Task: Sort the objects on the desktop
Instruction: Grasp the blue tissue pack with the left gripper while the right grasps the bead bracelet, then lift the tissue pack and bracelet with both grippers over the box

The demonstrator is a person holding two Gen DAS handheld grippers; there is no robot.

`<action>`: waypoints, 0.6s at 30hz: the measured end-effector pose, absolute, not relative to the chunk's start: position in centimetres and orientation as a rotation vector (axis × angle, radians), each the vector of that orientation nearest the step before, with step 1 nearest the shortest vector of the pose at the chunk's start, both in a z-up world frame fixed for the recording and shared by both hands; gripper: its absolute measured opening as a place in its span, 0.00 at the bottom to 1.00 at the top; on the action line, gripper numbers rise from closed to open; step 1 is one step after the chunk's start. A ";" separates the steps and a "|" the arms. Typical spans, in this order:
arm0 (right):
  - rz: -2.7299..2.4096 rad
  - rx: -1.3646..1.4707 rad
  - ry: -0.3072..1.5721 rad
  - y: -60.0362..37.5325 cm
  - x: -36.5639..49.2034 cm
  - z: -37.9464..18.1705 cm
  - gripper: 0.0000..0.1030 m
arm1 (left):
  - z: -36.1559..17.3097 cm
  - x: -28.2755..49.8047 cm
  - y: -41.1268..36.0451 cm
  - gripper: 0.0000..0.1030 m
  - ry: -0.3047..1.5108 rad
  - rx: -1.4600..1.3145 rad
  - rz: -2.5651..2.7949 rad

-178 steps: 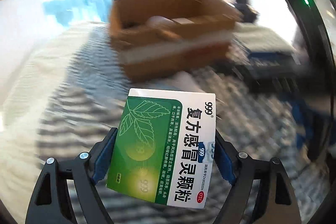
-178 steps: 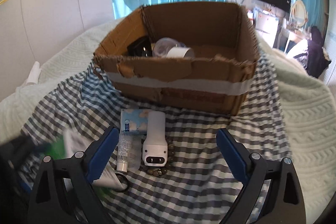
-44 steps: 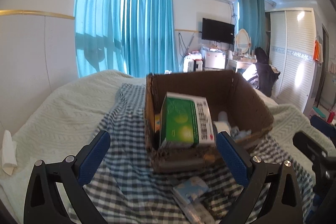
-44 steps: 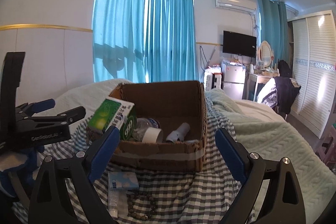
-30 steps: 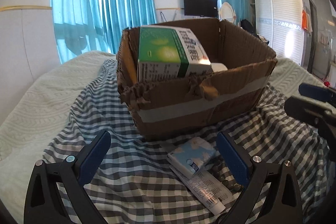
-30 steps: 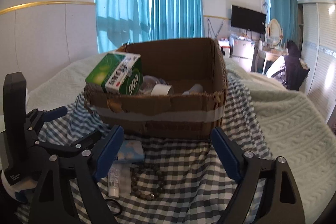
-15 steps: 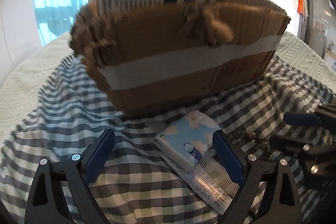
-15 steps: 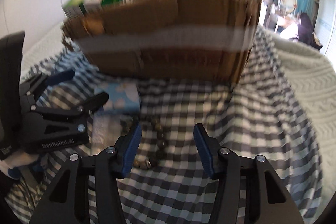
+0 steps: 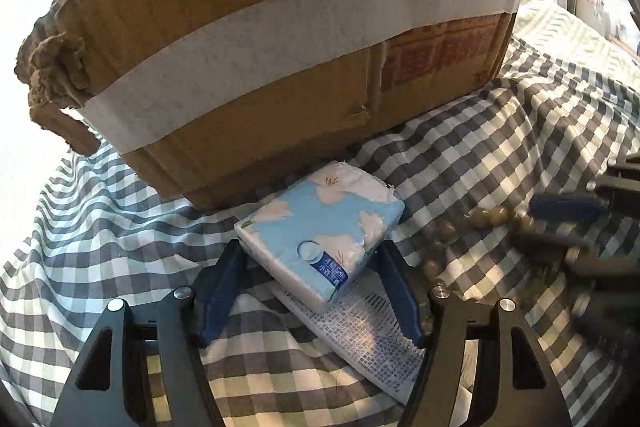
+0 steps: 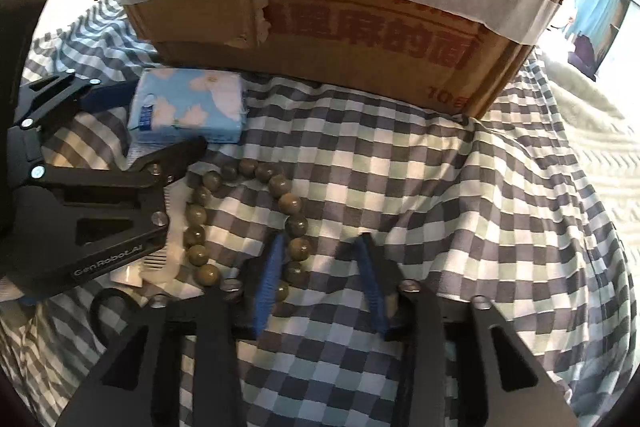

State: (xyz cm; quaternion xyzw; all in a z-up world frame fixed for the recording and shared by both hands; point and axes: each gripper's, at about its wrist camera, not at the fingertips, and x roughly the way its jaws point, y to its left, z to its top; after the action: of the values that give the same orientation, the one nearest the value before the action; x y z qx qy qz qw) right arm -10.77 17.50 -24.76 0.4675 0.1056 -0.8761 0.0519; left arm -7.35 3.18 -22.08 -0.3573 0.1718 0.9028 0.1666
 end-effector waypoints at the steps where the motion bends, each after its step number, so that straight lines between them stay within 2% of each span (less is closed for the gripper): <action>1: -2.665 1.420 0.289 17.9 -10.7 -24.6 0.11 | -22.0 -7.2 3.1 0.62 0.487 -1.012 2.580; 7: -2.686 1.365 0.206 18.9 -9.5 -23.3 0.11 | -20.4 -6.2 2.2 0.55 0.435 -0.962 2.636; 18: -2.802 1.080 0.135 20.9 -5.6 -17.3 0.11 | -17.0 -2.8 0.8 0.53 0.387 -0.867 2.683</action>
State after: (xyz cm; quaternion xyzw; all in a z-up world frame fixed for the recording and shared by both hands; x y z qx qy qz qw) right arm -5.57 20.90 -17.30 0.3585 0.0449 -0.9300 0.0677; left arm -2.77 0.82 -16.97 -0.3013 0.1345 0.9325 0.1472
